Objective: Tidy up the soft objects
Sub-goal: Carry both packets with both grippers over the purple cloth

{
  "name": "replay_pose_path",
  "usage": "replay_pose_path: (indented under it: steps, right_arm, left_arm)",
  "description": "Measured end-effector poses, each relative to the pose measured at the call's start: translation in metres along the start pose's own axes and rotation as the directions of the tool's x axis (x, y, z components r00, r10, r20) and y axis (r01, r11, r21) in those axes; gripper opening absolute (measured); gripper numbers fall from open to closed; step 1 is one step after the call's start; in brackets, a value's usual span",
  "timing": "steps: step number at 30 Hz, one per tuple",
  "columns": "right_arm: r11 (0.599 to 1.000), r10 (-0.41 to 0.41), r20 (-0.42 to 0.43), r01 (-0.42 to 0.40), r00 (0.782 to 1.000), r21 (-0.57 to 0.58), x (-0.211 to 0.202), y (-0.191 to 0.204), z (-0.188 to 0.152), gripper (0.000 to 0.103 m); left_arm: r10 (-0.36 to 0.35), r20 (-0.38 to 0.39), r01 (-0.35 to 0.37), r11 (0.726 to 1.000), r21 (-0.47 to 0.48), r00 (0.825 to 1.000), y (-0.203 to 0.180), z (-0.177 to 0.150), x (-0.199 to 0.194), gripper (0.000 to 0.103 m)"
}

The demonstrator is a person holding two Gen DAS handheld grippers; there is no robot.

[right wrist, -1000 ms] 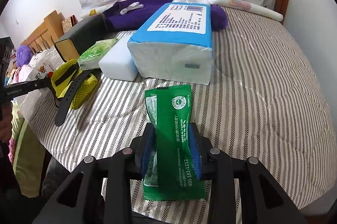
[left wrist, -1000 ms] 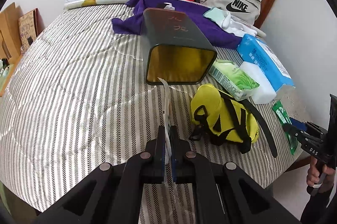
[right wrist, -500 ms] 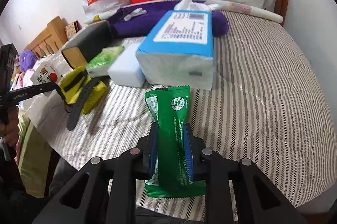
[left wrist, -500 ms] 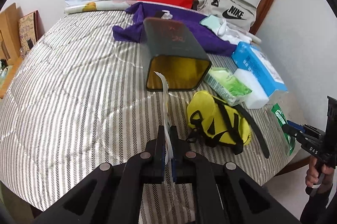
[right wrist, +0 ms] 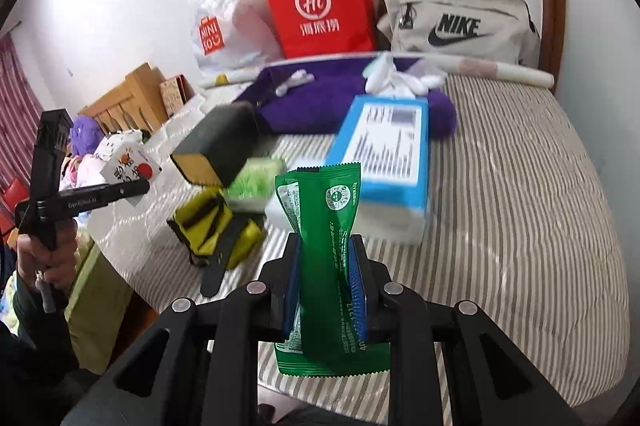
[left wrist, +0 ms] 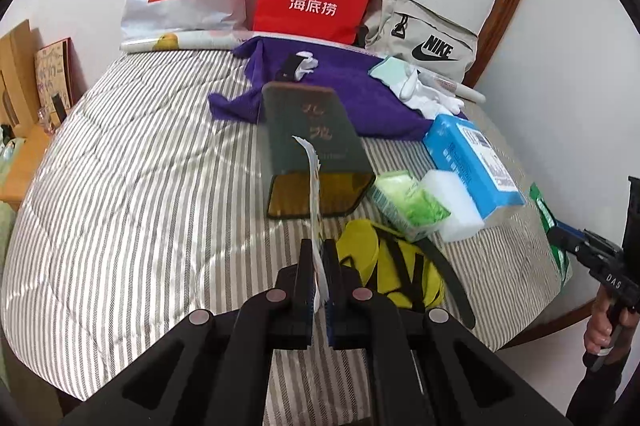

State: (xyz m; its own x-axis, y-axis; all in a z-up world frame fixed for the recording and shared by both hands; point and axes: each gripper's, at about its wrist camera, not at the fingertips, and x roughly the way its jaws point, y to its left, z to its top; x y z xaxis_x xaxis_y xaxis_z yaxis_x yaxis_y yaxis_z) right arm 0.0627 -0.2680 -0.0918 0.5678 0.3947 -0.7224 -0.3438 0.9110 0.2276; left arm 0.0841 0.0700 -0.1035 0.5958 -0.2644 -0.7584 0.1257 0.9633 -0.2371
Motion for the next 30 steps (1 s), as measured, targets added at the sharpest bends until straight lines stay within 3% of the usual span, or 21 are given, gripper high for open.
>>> replay_pose_path:
  steps: [15,30]
  right_arm:
    - [0.999,0.015,0.036,-0.013,0.999,-0.046,0.026,-0.011,0.095,0.023]
    - [0.998,-0.011,0.05,0.014,0.999,-0.06,0.069,-0.031,0.173,0.023]
  left_arm:
    - [-0.005,0.022,0.005,1.0,-0.014,1.0,0.001,0.067,0.007,0.005]
    - [-0.011,0.013,0.011,0.999,-0.041,1.0,0.009,0.125,0.045,0.005]
